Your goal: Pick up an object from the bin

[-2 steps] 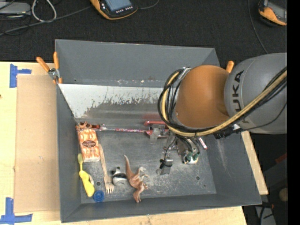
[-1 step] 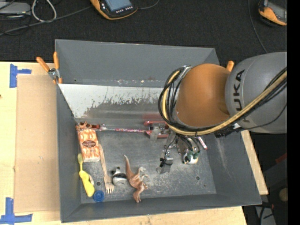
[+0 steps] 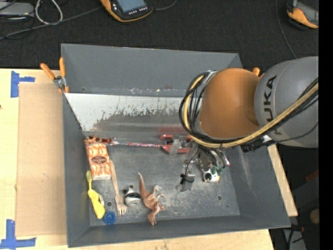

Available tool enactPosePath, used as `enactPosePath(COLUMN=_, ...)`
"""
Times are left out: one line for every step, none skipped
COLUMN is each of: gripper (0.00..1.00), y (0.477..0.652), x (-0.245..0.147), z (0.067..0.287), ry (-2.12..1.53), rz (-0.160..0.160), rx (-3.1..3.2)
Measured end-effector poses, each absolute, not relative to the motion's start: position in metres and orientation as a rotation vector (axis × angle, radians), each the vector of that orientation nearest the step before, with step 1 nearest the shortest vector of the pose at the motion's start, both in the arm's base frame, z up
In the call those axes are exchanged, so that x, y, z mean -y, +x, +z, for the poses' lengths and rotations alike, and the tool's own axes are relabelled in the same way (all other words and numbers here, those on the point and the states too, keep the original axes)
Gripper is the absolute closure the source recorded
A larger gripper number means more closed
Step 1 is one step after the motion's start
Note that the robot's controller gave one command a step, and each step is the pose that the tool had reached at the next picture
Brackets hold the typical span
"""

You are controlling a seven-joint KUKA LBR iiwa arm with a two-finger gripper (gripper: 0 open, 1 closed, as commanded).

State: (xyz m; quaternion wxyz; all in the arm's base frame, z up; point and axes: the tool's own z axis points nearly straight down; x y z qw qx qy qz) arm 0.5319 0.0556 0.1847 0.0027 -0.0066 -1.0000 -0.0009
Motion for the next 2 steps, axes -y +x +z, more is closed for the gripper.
enactPosePath(gripper=0.0, y=0.53, x=-0.061, z=0.172, ry=0.324, rz=-0.003, rx=3.12)
enactPosePath(gripper=0.0, y=0.534, x=-0.059, z=0.149, ry=0.403, rz=-0.003, rx=3.113)
